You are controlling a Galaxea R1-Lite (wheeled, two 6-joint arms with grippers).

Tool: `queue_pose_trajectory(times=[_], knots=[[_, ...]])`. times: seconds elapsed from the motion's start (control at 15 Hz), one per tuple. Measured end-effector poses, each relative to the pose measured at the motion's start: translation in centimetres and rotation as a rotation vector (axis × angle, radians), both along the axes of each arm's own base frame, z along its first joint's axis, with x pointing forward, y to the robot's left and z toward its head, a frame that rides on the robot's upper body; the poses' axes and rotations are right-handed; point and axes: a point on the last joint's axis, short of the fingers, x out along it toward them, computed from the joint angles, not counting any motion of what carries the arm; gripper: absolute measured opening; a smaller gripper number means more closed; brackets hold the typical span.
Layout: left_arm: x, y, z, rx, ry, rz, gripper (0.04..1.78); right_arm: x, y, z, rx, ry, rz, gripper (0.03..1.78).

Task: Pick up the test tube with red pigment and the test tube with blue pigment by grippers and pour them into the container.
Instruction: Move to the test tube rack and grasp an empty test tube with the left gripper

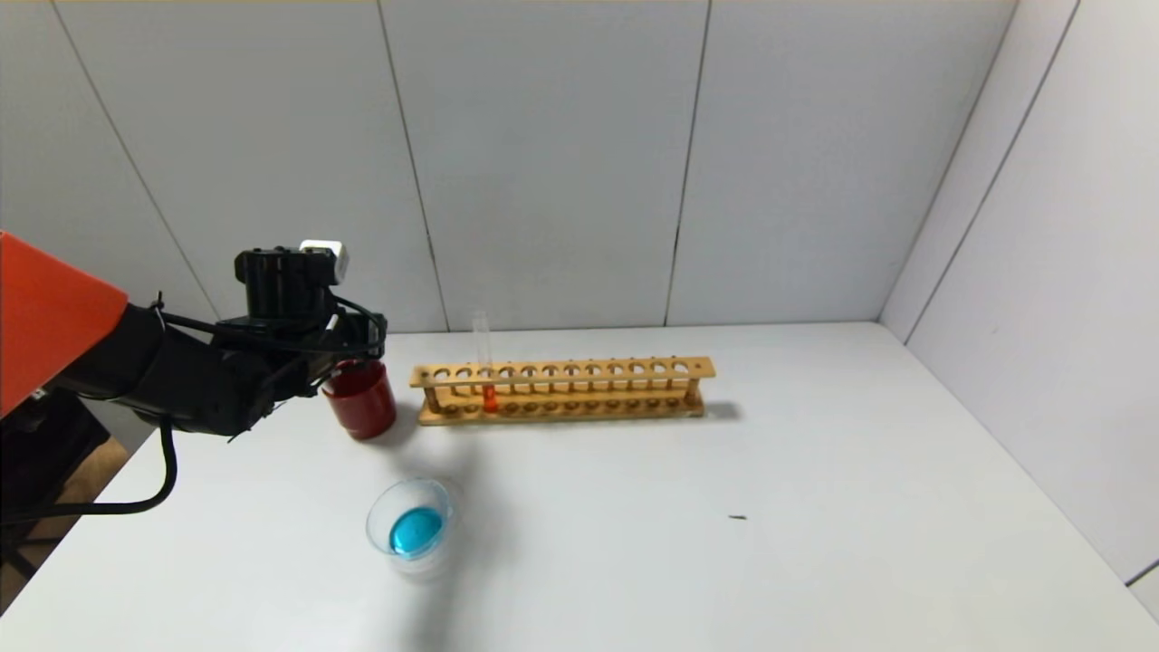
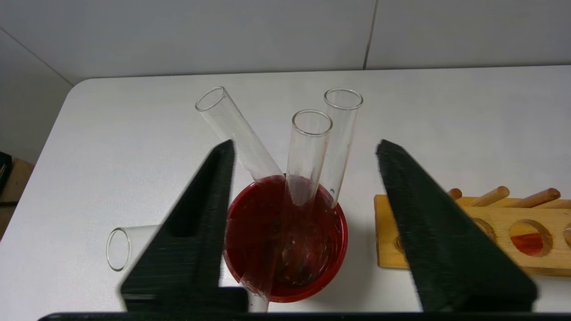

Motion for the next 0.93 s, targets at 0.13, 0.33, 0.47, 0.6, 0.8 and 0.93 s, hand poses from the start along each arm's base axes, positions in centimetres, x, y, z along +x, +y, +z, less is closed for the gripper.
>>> queue_pose_trajectory(times=[0.13,0.33,0.47,0.6,0.8,0.93], knots=[[-0.1,0.0,0.2,0.002,-0.004,0.000,1.47,0.0,0.0,0.0,0.000,0.000,0.000,1.75],[-0.2,0.0,0.8,0.004,-0.021,-0.003,1.71,0.0,0.0,0.0,0.000,0.000,0.000,1.75],[-0.4,-0.2,2.2,0.002,-0.056,-0.010,1.74,0.0,0.0,0.0,0.000,0.000,0.000,1.75],[-1.0,-0.9,3.8,0.006,-0.076,-0.033,1.74,0.0,0.0,0.0,0.000,0.000,0.000,1.75],[-2.6,-2.6,6.0,0.002,-0.097,-0.088,1.74,0.0,0.0,0.0,0.000,0.000,0.000,1.75],[-4.1,-4.1,7.1,-0.005,-0.116,-0.126,1.74,0.0,0.0,0.0,0.000,0.000,0.000,1.75]])
